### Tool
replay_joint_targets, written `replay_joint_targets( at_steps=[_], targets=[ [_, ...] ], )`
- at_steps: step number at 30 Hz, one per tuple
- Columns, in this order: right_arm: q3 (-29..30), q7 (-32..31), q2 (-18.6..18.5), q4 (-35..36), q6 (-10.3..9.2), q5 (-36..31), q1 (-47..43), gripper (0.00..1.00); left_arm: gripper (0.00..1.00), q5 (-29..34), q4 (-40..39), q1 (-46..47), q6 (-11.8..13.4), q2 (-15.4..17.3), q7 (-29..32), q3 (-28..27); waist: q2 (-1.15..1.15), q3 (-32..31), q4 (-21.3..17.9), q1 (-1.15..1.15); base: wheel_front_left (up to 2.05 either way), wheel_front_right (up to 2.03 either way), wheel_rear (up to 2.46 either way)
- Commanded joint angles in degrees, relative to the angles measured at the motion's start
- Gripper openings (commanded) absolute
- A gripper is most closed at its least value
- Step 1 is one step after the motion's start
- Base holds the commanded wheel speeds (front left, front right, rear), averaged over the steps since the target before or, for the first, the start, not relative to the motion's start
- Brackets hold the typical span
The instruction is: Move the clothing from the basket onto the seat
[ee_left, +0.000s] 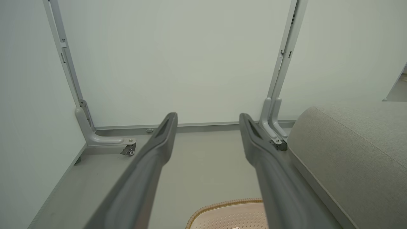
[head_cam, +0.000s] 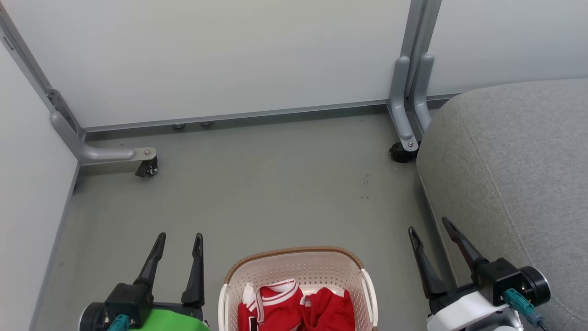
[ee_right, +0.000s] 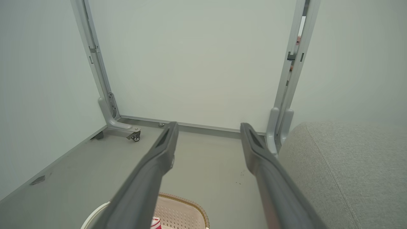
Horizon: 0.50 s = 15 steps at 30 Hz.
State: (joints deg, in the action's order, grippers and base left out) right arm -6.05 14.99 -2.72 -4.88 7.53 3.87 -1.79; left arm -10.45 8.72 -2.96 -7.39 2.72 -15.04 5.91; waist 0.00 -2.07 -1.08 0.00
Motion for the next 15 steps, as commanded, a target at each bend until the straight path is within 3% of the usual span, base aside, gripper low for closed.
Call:
replay_joint_targets(
  at_steps=[1, 10, 15],
  targets=[
    [0.00, 0.29, -0.31, 0.14, -0.08, -0.36, -0.35, 1.00, 1.00, 0.32, -0.15, -0.37, -0.18, 0.31, -0.21, 0.05, 0.00, 0.34, -0.04, 0.00, 0.00, 0.00, 0.00],
    [-0.16, 0.29, -0.31, 0.75, -0.08, -0.73, 1.32, 1.00, 1.00, 0.43, 0.44, 1.98, -0.18, 0.31, -0.21, 1.32, 0.00, 4.77, -0.13, 0.00, 0.00, 0.00, 0.00],
    [0.70, 0.28, -0.31, 1.56, -0.08, -0.76, 3.68, 1.00, 1.00, 0.42, 0.73, 5.07, -0.18, 0.30, -0.21, 3.00, 0.00, 10.17, 0.10, 0.00, 0.00, 0.00, 0.00]
  ],
)
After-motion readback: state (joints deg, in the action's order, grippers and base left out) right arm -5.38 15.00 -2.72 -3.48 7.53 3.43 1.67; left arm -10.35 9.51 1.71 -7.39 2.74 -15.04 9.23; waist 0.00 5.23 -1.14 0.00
